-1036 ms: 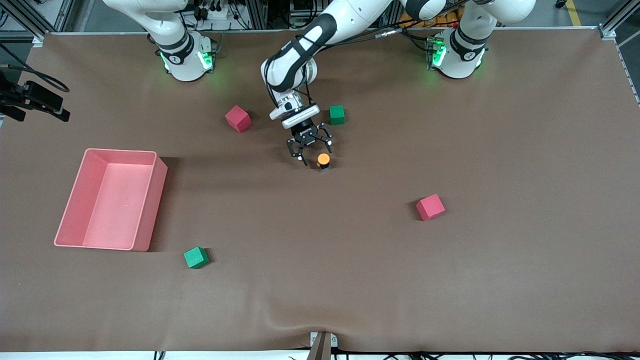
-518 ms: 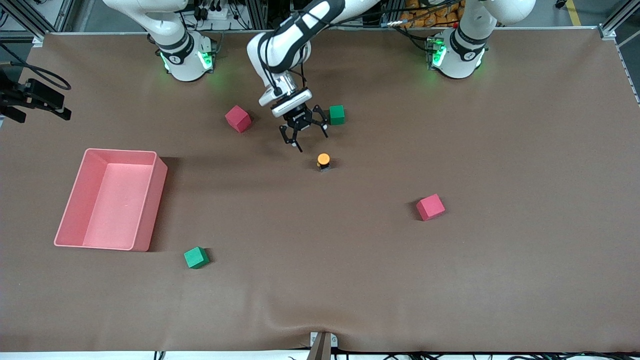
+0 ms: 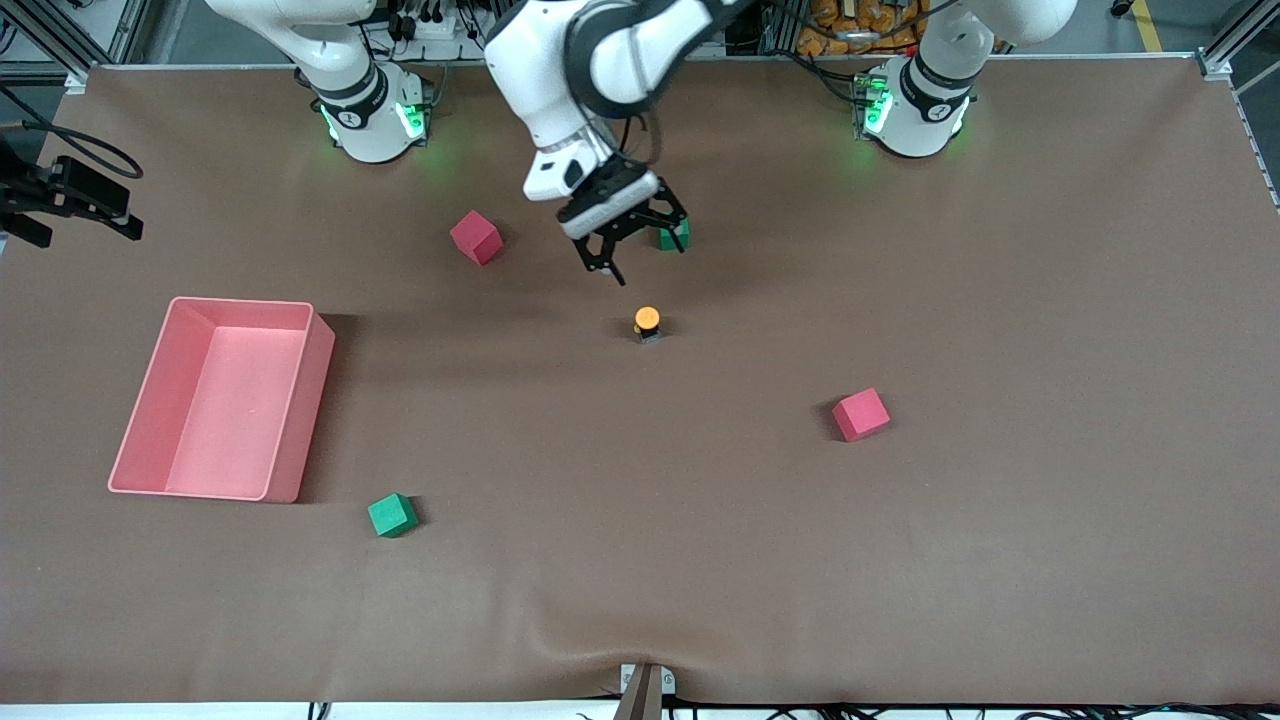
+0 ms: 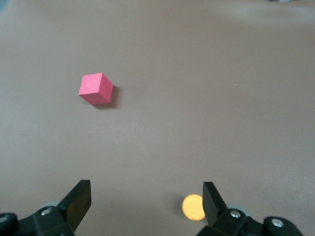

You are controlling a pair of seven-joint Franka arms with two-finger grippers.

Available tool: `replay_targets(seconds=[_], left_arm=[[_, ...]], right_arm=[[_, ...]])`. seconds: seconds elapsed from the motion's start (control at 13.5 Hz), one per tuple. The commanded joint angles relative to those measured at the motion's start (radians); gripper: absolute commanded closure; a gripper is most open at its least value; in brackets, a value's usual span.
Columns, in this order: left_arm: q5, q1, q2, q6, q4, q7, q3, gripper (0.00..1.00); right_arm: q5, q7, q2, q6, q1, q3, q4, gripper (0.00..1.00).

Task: Place and upright button with both arms

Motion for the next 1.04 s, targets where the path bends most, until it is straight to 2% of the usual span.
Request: replay_targets(seconds=[0.0, 0.22, 0.3, 0.44, 0.67, 0.96], left_arm=[[-0.151, 0.109, -0.114, 0.009, -0.032, 0.169, -0.011, 0.0], [-0.41, 0.308, -0.205, 0.011, -0.031, 0.429, -0.011, 0.0], [-0.459, 0.368, -0.222, 0.011, -0.031, 0.497, -0.011, 0.0], [-0.484, 0.443, -0.246, 0.009, -0.031, 0.611, -0.011, 0.0], [-0.486, 0.538, -0.259, 0.009, -0.034, 0.673, -0.014, 0.0], [-0.51, 0.641, -0.257, 0.006, -0.032, 0.878, -0.014, 0.0]], right_arm=[[0.005, -0.011, -0.024, 0.001, -0.003, 0.004, -0.016, 0.0], [0.004, -0.012, -0.028, -0.014, -0.005, 0.004, -0.017, 0.0], [0.004, -0.012, -0.028, -0.033, -0.006, 0.004, -0.016, 0.0], [0.004, -0.012, -0.044, -0.072, -0.009, 0.002, -0.017, 0.0], [0.004, -0.008, -0.044, -0.092, -0.002, 0.007, -0.016, 0.0], [0.004, -0.003, -0.034, -0.077, -0.003, 0.004, -0.014, 0.0]])
